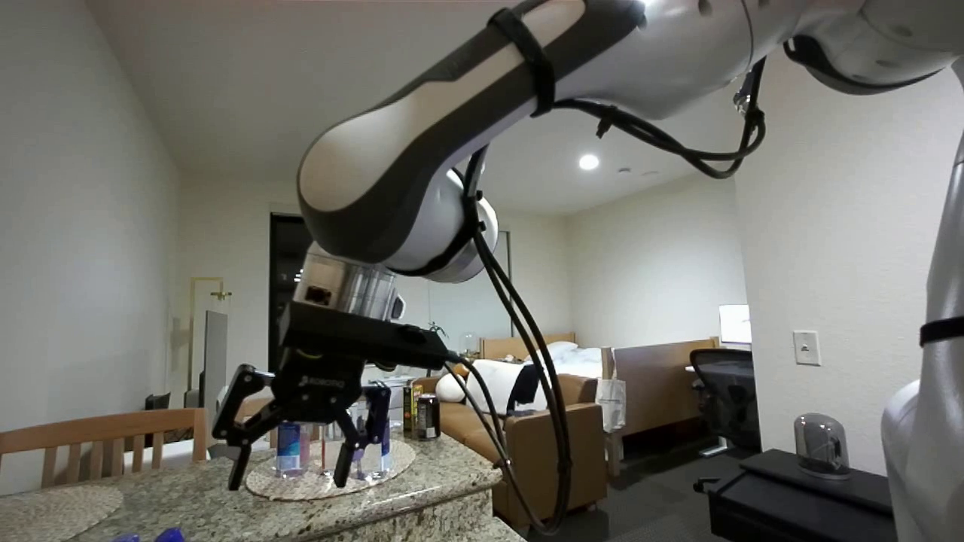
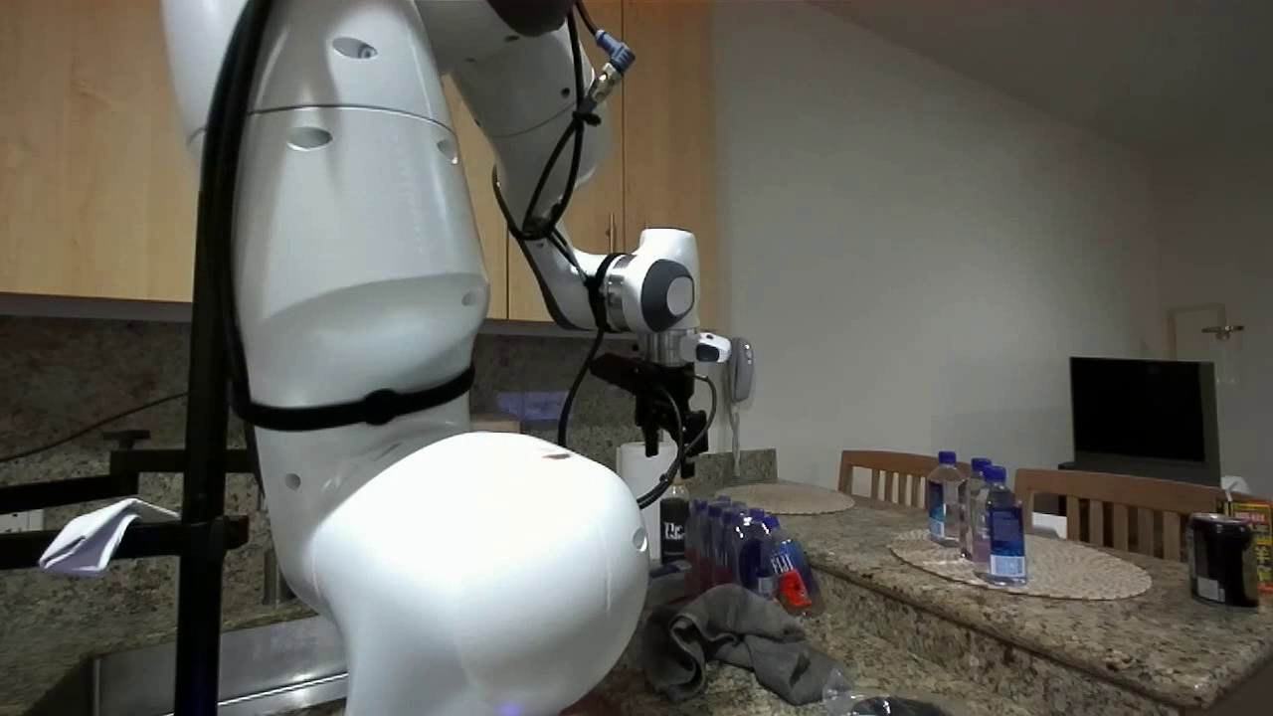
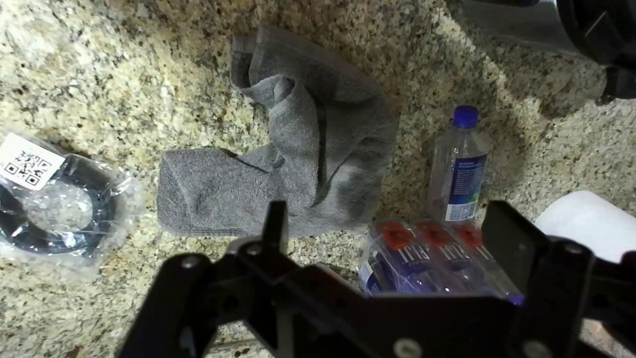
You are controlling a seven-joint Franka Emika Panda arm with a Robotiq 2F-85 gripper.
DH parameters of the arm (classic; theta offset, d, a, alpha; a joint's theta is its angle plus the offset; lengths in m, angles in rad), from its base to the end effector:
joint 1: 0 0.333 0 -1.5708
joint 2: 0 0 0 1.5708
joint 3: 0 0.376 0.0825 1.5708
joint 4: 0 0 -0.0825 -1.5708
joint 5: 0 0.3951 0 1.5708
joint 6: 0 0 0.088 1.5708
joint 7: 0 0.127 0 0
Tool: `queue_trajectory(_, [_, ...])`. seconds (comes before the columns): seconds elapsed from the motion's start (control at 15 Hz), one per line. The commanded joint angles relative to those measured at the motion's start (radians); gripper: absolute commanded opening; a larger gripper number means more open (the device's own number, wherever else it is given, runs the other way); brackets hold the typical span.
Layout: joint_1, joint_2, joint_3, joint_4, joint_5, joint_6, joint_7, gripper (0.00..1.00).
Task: Move the grey towel to the right.
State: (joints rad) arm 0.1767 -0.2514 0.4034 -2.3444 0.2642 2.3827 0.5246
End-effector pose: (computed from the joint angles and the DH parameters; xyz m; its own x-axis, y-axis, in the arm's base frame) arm 0.4049 0.2839 0.4854 0.9783 -0.1279 0.1631 -0.0858 -0.9663 -0.2428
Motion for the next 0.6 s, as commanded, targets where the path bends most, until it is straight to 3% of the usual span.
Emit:
queue_trajectory(0.0, [0.018,0.035,-0.03,-0.001,-0.018,0.019,0.004,1.0])
queue_trajectory(0.53, [0.03,0.194,-0.085,0.022,-0.017,0.136,-0.092,1.0])
